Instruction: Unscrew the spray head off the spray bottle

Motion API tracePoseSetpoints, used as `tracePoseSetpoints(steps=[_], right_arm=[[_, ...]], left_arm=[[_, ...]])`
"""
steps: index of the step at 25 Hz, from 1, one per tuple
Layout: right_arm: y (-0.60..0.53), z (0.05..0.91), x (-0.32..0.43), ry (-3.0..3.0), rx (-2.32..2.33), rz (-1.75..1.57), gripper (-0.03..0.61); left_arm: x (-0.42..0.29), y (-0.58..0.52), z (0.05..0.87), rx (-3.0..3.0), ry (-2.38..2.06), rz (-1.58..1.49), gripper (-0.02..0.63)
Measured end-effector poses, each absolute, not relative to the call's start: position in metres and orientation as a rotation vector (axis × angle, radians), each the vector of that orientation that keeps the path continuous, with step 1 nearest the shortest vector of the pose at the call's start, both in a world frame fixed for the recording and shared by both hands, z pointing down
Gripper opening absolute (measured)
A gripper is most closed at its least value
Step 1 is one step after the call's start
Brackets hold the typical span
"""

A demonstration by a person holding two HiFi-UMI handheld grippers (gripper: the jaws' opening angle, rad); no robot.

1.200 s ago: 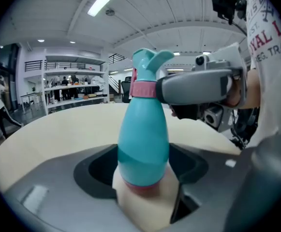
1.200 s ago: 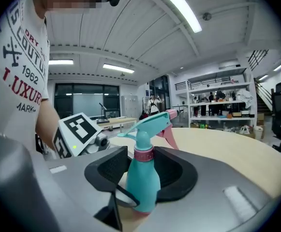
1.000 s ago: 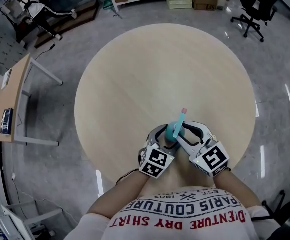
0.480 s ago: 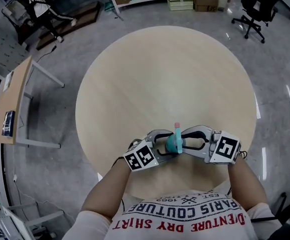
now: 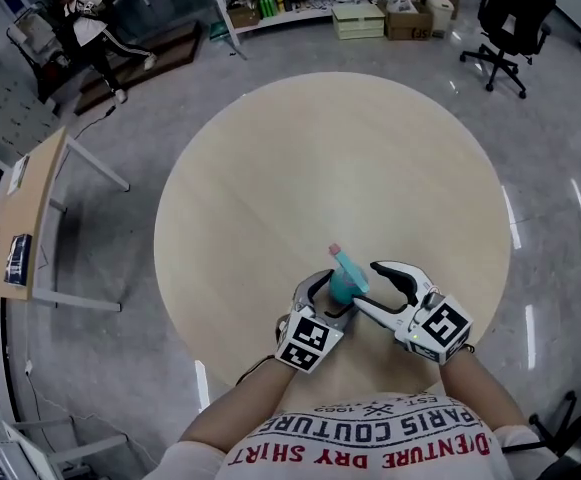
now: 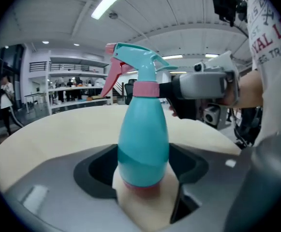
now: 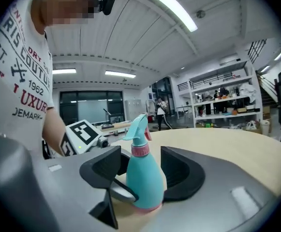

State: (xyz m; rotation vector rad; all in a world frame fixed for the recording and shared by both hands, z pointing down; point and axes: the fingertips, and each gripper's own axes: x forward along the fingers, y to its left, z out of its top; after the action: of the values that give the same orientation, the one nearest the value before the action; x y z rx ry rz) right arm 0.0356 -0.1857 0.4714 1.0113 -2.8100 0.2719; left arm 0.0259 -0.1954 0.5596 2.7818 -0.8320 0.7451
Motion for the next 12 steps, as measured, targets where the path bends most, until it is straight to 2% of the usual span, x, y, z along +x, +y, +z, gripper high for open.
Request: tracePoseSetpoints(steps=[4,7,12], right_arm=[[-0.191,0.473,0.022,-2.779,1.085,0.255,0.234],[-0.196,0.474,0.026,-2.737,1.108,0.201,0.149],[-0.191,0.476,0.025,-2.788,0.991,0.187,0.138]], left_arm=[[0.031,-0.191,0.56,2.734,-0.956,0.717,0.324],[0.036,-0.191,0.561,2.726,-0.966,0.714,0.324],[0.037,-0.185,0.563,2.81,-0.785,0.722,0.324]])
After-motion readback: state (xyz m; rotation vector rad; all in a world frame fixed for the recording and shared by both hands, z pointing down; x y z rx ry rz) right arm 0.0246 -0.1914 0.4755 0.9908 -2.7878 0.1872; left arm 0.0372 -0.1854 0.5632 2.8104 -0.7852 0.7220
